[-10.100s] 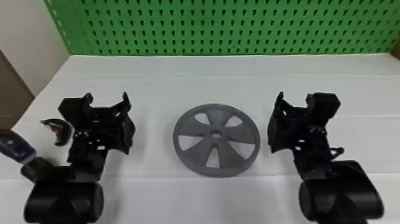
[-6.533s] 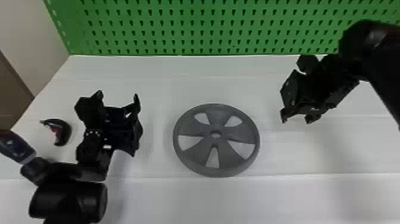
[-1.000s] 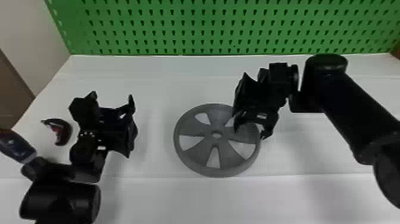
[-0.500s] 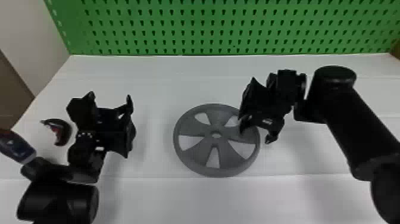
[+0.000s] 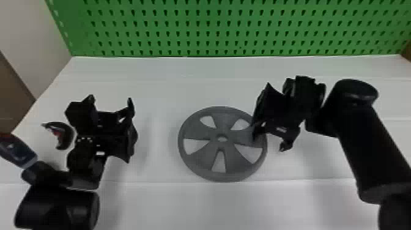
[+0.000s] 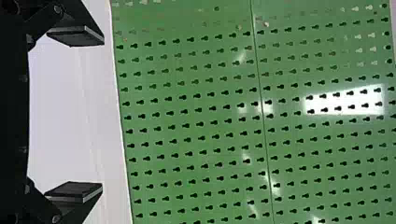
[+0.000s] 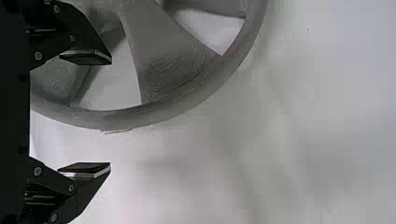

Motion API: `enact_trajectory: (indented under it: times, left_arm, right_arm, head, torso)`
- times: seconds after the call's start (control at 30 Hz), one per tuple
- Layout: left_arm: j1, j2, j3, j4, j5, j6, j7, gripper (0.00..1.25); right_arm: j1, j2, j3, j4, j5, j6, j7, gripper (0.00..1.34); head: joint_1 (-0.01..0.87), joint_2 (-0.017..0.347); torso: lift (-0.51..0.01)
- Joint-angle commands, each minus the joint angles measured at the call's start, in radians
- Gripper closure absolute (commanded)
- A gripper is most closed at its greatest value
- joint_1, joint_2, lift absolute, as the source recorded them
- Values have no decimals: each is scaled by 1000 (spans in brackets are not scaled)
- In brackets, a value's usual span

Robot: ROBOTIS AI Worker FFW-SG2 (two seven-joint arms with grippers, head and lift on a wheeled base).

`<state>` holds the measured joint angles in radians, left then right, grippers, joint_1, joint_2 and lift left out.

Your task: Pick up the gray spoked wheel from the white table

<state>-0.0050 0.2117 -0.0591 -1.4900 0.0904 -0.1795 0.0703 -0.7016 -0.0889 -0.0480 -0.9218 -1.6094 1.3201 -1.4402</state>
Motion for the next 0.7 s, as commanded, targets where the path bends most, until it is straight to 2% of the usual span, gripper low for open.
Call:
enact_trajectory:
  times: [0.0, 0.17, 0.37, 0.5, 0.67]
  left_arm:
    - [-1, 2, -2, -1, 0, 0, 0, 177]
    - [-3, 3, -7, -1, -3, 0, 3, 177]
    - [2, 5, -5, -1, 0, 0, 3, 177]
    - [-3, 8, -13, -1, 3, 2, 5, 177]
    - [-3, 11, -15, -1, 6, 3, 6, 177]
  right_arm:
    - [7, 5, 8, -28, -14, 24, -40, 455]
    - [16, 8, 5, -39, -3, 71, -42, 455]
    - [30, 24, -20, -88, 5, 99, -106, 455]
    - [54, 35, -66, -88, -30, 106, -106, 455]
    - [71, 48, -58, -100, -6, 102, -106, 453]
  head:
    - [806, 44]
    - [806, 44]
    - [806, 44]
    - [806, 44]
    - [806, 44]
  torso:
    - [-98]
    - [-98]
    - [-98]
    - [-98]
    - [-98]
